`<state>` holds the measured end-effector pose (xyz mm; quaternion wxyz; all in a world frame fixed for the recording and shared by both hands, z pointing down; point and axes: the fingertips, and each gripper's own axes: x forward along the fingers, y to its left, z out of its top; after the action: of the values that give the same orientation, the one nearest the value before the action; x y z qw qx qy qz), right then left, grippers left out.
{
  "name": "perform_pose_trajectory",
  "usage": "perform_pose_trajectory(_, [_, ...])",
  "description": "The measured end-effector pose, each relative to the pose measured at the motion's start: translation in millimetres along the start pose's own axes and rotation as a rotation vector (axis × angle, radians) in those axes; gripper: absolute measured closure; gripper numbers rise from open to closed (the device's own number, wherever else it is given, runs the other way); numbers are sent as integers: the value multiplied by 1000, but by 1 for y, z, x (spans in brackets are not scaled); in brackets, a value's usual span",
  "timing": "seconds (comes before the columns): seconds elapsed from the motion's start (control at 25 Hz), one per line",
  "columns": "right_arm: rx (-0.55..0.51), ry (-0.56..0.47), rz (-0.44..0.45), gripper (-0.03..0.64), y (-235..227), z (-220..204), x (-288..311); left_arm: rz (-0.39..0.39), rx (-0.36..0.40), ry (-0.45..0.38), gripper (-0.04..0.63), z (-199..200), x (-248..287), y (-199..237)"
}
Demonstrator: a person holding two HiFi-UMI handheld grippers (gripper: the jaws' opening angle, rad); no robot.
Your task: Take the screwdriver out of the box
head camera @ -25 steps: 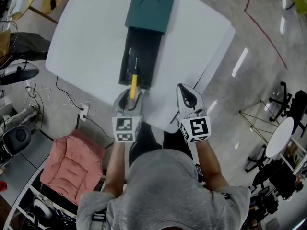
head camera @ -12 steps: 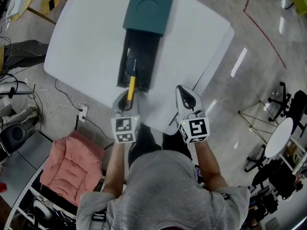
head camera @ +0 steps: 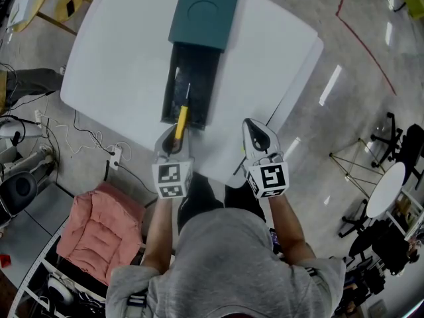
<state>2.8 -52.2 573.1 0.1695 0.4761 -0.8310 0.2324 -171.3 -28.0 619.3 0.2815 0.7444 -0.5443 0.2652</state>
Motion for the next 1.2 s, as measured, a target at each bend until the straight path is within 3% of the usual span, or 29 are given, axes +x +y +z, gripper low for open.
perform_pose_trajectory(0.48, [-16, -11, 2, 614, 4, 9, 1, -1, 9, -37, 509, 14, -6, 2])
perform_pose_trajectory(1.2, [-67, -112, 11, 614, 32, 49, -37, 4, 56, -186, 509, 67, -61, -13])
